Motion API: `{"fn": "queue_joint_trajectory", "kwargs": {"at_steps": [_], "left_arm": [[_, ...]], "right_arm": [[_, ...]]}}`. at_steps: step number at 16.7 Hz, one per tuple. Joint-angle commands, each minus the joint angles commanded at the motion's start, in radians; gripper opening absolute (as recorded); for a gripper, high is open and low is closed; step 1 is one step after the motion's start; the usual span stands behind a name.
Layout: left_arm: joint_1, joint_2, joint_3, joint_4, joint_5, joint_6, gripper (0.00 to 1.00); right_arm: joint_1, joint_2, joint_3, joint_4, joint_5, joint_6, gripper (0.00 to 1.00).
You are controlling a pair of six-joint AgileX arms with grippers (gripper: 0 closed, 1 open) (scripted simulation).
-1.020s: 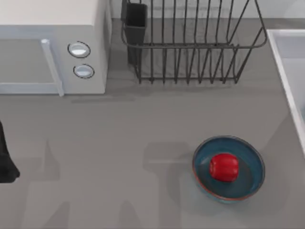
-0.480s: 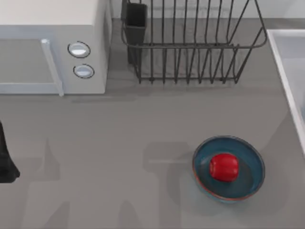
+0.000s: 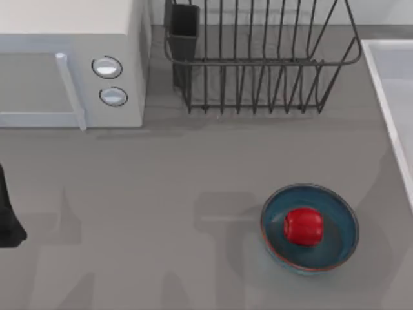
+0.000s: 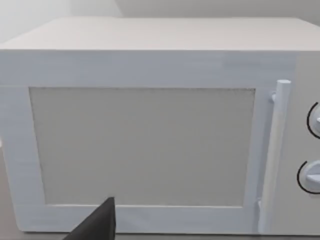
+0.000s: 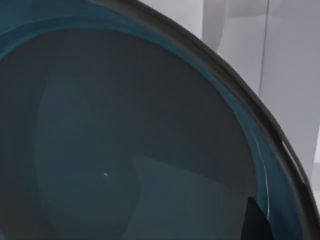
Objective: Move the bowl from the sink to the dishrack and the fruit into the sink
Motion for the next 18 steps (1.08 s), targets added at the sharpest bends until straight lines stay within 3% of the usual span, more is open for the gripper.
{"fn": "queue_joint_trajectory", "kwargs": {"at_steps": [10,18], "left_arm": [[0.000,0.000,0.000,0.000,0.000,0.000,1.00],[0.000,0.000,0.000,0.000,0.000,0.000,1.00]], "right_arm": [[-0.263,-0.783,-0.373,-0.398,-0.028,-0.270,0.00],[-0.308,-0.890,-0.430,-0.465,-0.035,-0.318,0.00]]}}
